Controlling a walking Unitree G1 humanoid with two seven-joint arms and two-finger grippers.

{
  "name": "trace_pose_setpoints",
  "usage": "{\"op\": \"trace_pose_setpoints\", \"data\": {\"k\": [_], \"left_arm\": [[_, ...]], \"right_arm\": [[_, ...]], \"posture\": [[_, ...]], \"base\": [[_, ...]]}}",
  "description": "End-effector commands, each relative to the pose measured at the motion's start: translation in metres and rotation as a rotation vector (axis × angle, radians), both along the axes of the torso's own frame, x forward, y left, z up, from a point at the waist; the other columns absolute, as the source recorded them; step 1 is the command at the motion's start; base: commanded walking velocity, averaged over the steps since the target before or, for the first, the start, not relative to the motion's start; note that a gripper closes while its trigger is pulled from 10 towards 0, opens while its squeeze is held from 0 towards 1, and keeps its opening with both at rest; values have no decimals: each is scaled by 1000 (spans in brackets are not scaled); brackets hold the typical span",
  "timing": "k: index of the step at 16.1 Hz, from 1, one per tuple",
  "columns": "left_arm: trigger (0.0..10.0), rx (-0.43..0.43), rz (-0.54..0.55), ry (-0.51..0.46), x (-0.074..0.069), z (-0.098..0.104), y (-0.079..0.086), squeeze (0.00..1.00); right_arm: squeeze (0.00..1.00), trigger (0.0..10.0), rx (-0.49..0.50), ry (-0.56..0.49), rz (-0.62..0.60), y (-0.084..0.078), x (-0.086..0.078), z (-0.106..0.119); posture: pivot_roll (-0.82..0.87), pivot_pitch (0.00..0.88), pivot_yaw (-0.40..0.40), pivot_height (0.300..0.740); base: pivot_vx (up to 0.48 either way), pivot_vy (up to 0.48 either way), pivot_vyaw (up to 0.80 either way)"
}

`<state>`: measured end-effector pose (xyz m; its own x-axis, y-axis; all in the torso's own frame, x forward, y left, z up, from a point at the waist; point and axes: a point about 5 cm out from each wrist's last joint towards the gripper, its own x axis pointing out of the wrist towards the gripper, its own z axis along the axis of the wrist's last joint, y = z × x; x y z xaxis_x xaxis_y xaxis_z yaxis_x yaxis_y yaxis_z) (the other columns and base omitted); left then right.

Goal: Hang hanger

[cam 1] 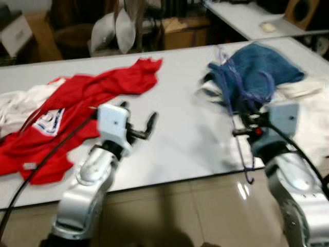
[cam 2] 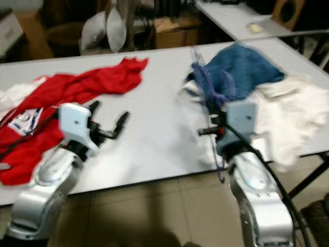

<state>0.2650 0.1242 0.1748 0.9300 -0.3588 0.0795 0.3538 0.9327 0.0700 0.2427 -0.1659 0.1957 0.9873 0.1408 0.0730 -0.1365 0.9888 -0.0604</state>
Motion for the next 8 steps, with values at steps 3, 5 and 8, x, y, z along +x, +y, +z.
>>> {"op": "trace_pose_setpoints", "data": {"k": [3, 5, 8], "left_arm": [[10000, 9, 13, -7, 5, 0, 4, 588], [10000, -7, 23, 0, 4, -1, 4, 588], [10000, -65, 59, 2, 4, 0, 7, 443]], "right_arm": [[0, 10000, 128, -3, 65, 10, -6, 5], [0, 10000, 189, -5, 75, 12, -6, 7], [0, 10000, 47, 35, 57, 12, -1, 3]], "posture": [[-184, 33, 95, 740], [-181, 34, 79, 740], [-169, 43, 62, 740]], "base": [[0, -354, 0], [0, -157, 0], [0, 0, 0]]}}
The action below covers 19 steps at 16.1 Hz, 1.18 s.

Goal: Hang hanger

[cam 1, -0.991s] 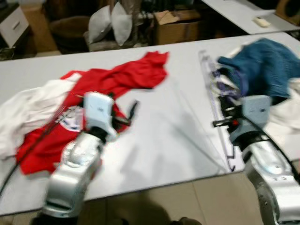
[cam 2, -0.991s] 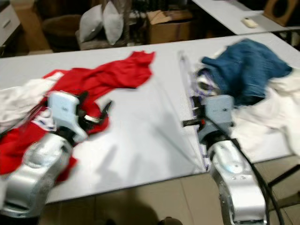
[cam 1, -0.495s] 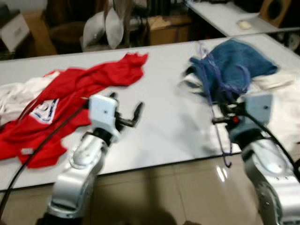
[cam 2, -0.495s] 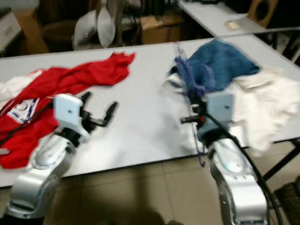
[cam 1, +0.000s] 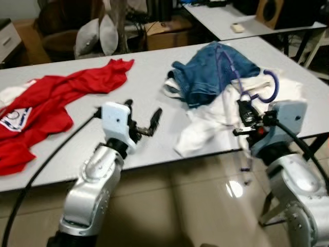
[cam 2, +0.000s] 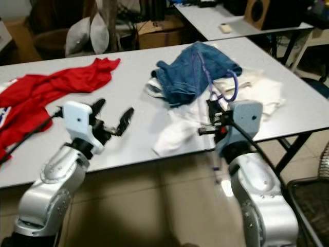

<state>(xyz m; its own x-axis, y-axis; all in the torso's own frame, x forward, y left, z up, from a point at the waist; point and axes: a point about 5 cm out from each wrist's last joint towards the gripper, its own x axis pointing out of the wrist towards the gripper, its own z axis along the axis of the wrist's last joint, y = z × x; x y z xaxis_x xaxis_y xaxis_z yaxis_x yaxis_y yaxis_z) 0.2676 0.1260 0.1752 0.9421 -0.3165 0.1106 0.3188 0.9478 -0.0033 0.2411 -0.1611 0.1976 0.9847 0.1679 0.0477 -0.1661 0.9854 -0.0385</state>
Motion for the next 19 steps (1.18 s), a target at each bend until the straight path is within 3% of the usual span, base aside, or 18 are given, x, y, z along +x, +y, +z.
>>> {"op": "trace_pose_setpoints", "data": {"k": [1, 4, 8, 14, 17, 19], "left_arm": [[10000, 4, 52, -38, 1, 7, 12, 435], [10000, 48, 34, -53, 0, 9, 15, 439], [10000, 63, 22, -21, 2, 3, 20, 455], [10000, 68, -55, 5, -3, -3, 14, 455], [10000, 65, -68, 15, -2, -6, 11, 455], [10000, 66, -84, 15, -1, -6, 8, 451]], "right_arm": [[0, 10000, -72, -36, 0, 5, 4, 2], [0, 10000, -106, -76, -25, 4, 9, -1], [0, 10000, 52, 1, 63, 13, 8, -11], [0, 10000, 29, 8, 35, 9, 6, -16], [0, 10000, 68, 10, 4, 2, 1, -14], [0, 10000, 144, -9, -8, -1, -1, -9]], "posture": [[-164, 50, 55, 740], [-144, 58, 45, 740], [-148, 49, 57, 740], [-149, 70, 68, 740], [-162, 78, 79, 740], [-167, 80, 82, 740]], "base": [[0, 0, 0], [0, 0, 0], [142, 0, 0], [289, 0, -779], [290, 0, -767], [281, 0, -266]]}}
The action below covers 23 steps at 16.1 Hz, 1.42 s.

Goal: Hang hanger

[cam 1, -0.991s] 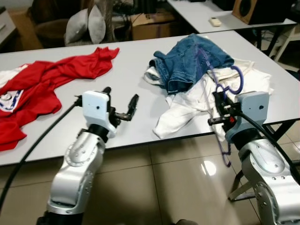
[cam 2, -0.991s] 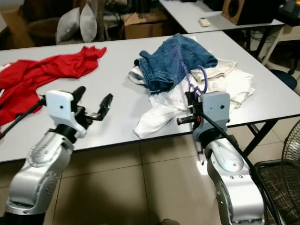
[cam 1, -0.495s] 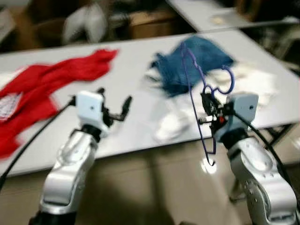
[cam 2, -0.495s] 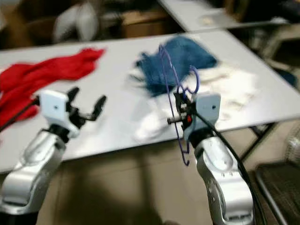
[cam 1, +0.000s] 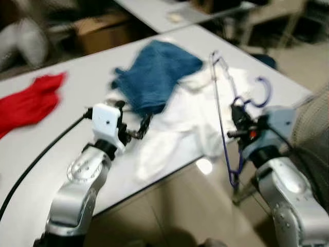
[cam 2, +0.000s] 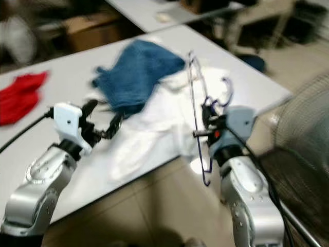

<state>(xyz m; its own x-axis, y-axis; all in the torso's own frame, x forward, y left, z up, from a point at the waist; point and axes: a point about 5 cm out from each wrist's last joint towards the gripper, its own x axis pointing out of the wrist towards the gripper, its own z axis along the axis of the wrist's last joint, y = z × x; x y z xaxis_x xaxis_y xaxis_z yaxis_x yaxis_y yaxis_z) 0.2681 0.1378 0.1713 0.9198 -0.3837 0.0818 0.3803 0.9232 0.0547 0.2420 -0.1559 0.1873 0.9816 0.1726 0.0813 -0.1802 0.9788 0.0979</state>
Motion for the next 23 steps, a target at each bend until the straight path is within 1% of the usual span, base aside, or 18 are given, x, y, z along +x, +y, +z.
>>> {"op": "trace_pose_setpoints", "data": {"k": [1, 2, 3, 4, 5, 6, 7, 9, 10, 11, 12, 13, 14, 15, 16, 17, 19, 23], "left_arm": [[10000, 3, -20, 9, -1, -2, -5, 451], [10000, 4, -16, 11, -1, -3, -4, 451], [10000, 6, 23, 4, 1, -2, 0, 435], [10000, 10, 63, -7, 5, -1, 6, 447], [10000, 39, 93, -54, 8, 4, 12, 604], [10000, 64, 78, -86, 8, 7, 14, 1000], [10000, 114, 63, -87, 9, 7, 14, 1000], [10000, 290, 3, -45, 12, -7, 10, 1000], [10000, 325, -6, -29, 16, -11, 9, 808], [10000, 403, -8, -36, 23, -13, 9, 204], [10000, 416, -8, -22, 27, -13, 9, 0], [10000, 449, 13, -10, 38, -12, 12, 0], [10000, 513, 20, -7, 43, -12, 15, 0], [10000, 520, 24, 1, 45, -12, 16, 0], [0, 486, 50, 0, 48, -8, 19, 0], [0, 430, 57, 6, 50, -6, 19, 0], [0, 387, 41, 19, 51, -5, 19, 0], [0, 388, 49, 18, 54, -7, 20, 0]], "right_arm": [[0, 10000, -2, 5, -23, -6, -2, 1], [0, 10000, -28, 6, -24, -7, -2, 1], [0, 10000, -93, 12, -25, -8, -1, 1], [0, 10000, -132, 13, -28, -9, 0, 1], [0, 10000, -116, 17, -8, -9, 1, 1], [0, 10000, -125, 19, -1, -10, 1, 1], [0, 10000, -138, -14, 24, -10, 0, 4], [0, 10000, -205, -22, 67, -9, 1, 2], [0, 10000, -213, -20, 74, -9, 3, 2], [0, 10000, -215, -18, 73, -10, 4, 2], [0, 10000, -217, -18, 75, -10, 4, 2], [0, 10000, -219, -12, 91, -9, 4, 1], [0, 10000, -217, -5, 108, -8, 3, 0], [0, 10000, -221, -3, 116, -8, 3, 0], [0, 10000, -226, -5, 126, -7, 2, -1], [0, 10000, -236, -9, 134, -7, 1, -1], [0, 10000, -243, -13, 139, -6, 0, -1], [0, 10000, -258, -17, 146, -6, 0, -1]], "posture": [[-167, 80, 82, 740], [-173, 78, 84, 740], [-178, 78, 86, 740], [-181, 78, 86, 740], [-184, 77, 86, 740], [-183, 76, 86, 740], [-182, 75, 87, 740], [-179, 74, 85, 740], [-175, 76, 79, 740], [-176, 77, 79, 740], [-177, 78, 79, 740], [-180, 80, 83, 740], [-181, 81, 83, 740], [-181, 82, 84, 740], [-181, 82, 86, 740], [-182, 83, 88, 740], [-182, 84, 90, 740], [-191, 75, 92, 740]], "base": [[281, 0, 0], [244, 0, 0], [0, 0, 0], [0, 0, 0], [0, 0, 0], [0, 0, 0], [0, 0, 0], [0, 0, 0], [0, 0, 0], [0, 0, 0], [0, 0, 0], [0, 0, 0], [0, 0, 0], [0, 0, 0], [0, 0, 0], [0, 0, 0], [0, 0, 0], [0, 0, 0]]}}
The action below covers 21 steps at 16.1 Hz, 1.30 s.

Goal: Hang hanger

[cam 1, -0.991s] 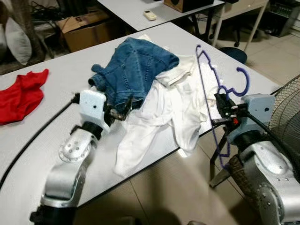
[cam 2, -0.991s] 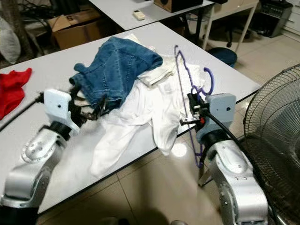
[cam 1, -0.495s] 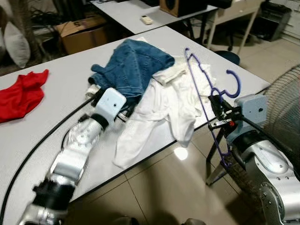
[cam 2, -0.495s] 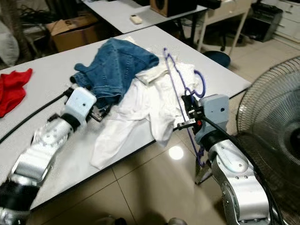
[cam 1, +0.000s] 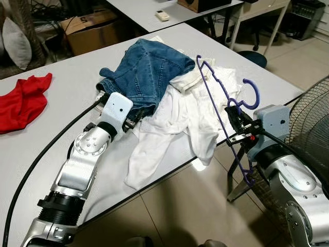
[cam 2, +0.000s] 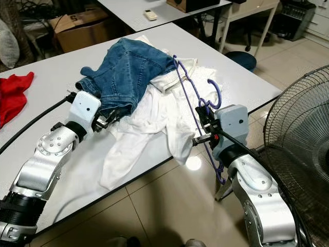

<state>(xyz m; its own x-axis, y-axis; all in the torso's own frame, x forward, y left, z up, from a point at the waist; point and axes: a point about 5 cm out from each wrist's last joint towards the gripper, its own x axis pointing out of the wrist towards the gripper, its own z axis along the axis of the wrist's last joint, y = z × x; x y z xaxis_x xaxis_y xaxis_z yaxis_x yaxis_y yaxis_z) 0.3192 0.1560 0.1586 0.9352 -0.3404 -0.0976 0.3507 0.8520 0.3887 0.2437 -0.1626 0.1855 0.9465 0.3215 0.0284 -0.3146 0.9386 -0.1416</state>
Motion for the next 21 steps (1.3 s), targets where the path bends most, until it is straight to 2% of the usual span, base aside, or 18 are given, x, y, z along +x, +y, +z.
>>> {"op": "trace_pose_setpoints", "data": {"k": [1, 4, 7, 13, 17, 21], "left_arm": [[0, 14, 4, -25, 4, 5, 1, 0], [0, 59, -8, -32, 6, 4, 0, 0], [0, 30, 4, -55, 8, 9, 0, 0], [0, 25, 12, -60, 7, 10, 3, 0], [0, -10, -1, -59, 9, 16, 7, 0], [0, -89, 25, -73, 14, 26, 15, 0]], "right_arm": [[0, 10000, -16, -13, 8, 1, -2, 1], [0, 10000, -24, -17, 12, 1, -2, 1], [0, 10000, -31, -20, 13, -1, -3, 2], [0, 10000, -36, -24, 38, 2, -2, 2], [0, 10000, -35, -27, 46, 2, -2, 4], [0, 10000, -38, -32, 50, 3, 0, 4]], "posture": [[-196, 70, 91, 740], [-206, 65, 89, 740], [-208, 58, 84, 740], [-209, 45, 77, 740], [-217, 39, 73, 740], [-213, 33, 73, 740]], "base": [[0, 0, 0], [0, 0, 0], [0, 0, 0], [0, 0, 0], [0, 0, 0], [0, 0, 0]]}}
